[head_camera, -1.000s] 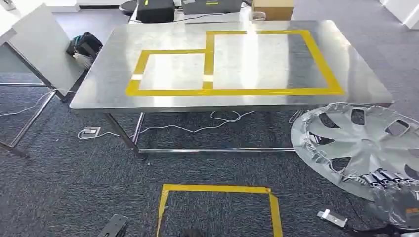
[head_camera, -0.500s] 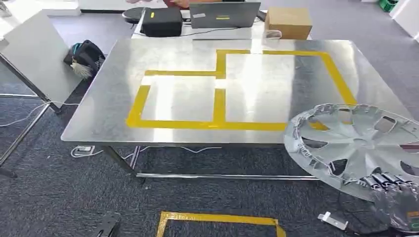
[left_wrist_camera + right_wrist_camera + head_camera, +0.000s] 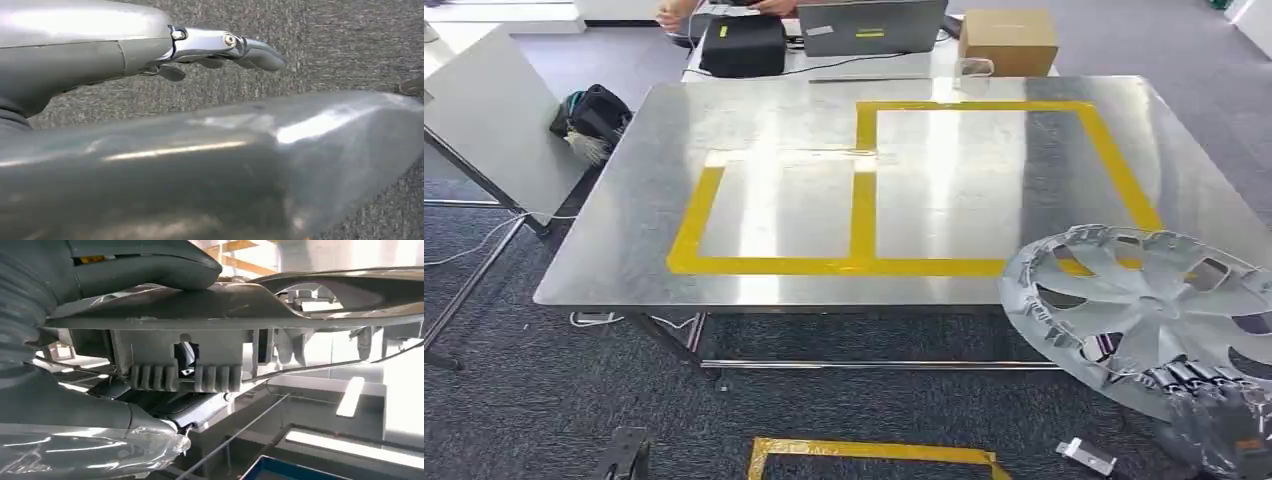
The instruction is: Take the parts from the cabinet and place them on the table.
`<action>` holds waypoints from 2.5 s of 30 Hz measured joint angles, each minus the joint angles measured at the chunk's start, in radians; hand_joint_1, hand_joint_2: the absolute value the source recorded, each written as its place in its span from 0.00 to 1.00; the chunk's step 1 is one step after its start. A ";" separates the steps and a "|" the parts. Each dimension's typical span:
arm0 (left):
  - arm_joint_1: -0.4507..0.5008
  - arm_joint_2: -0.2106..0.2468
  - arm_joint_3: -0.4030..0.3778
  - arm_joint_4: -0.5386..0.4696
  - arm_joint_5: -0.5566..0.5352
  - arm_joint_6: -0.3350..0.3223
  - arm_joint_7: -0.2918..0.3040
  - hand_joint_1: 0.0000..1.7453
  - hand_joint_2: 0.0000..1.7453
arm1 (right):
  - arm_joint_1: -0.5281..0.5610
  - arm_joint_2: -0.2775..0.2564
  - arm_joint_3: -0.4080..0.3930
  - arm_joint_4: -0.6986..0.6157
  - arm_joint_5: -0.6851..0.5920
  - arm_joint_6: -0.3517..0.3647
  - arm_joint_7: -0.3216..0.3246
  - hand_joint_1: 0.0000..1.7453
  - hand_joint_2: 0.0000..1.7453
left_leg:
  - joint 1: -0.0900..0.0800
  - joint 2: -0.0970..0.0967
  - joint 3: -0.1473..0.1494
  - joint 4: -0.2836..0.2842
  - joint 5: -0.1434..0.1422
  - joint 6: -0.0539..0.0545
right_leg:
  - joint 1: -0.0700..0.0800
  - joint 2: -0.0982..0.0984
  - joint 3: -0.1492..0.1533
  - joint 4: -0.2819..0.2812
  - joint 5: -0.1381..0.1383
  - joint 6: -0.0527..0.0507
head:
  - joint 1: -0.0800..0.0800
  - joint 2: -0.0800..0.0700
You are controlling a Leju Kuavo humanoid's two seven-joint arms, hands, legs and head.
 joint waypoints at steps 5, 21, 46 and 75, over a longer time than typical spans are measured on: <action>0.002 -0.002 0.005 0.000 -0.007 0.004 0.008 0.00 0.00 | 0.002 0.002 0.016 0.000 0.002 0.000 0.003 1.00 1.00 | 0.009 0.003 0.008 -0.016 0.039 0.019 | -0.001 -0.003 -0.015 0.012 -0.011 0.029 | 0.002 0.000; -0.006 0.008 0.002 -0.008 -0.042 -0.040 0.024 0.00 0.00 | -0.042 0.004 0.052 0.020 -0.016 0.000 -0.005 1.00 1.00 | 0.006 0.001 0.050 0.049 -0.060 -0.019 | -0.022 -0.007 0.062 -0.010 -0.067 0.007 | -0.002 0.000; 0.052 0.017 0.006 -0.004 -0.048 0.030 0.019 0.00 0.00 | -0.047 0.007 0.077 0.048 -0.027 0.001 -0.001 1.00 1.00 | 0.009 -0.022 -0.004 -0.014 0.046 0.008 | -0.020 -0.013 0.070 0.044 -0.054 0.066 | 0.001 0.000; 0.022 0.018 -0.013 -0.003 -0.129 0.063 0.085 0.00 0.00 | -0.075 0.008 0.085 0.052 -0.034 0.005 -0.006 0.00 0.00 | 0.006 -0.020 0.006 -0.023 0.058 -0.006 | -0.018 -0.001 0.126 -0.043 -0.086 0.030 | -0.005 0.000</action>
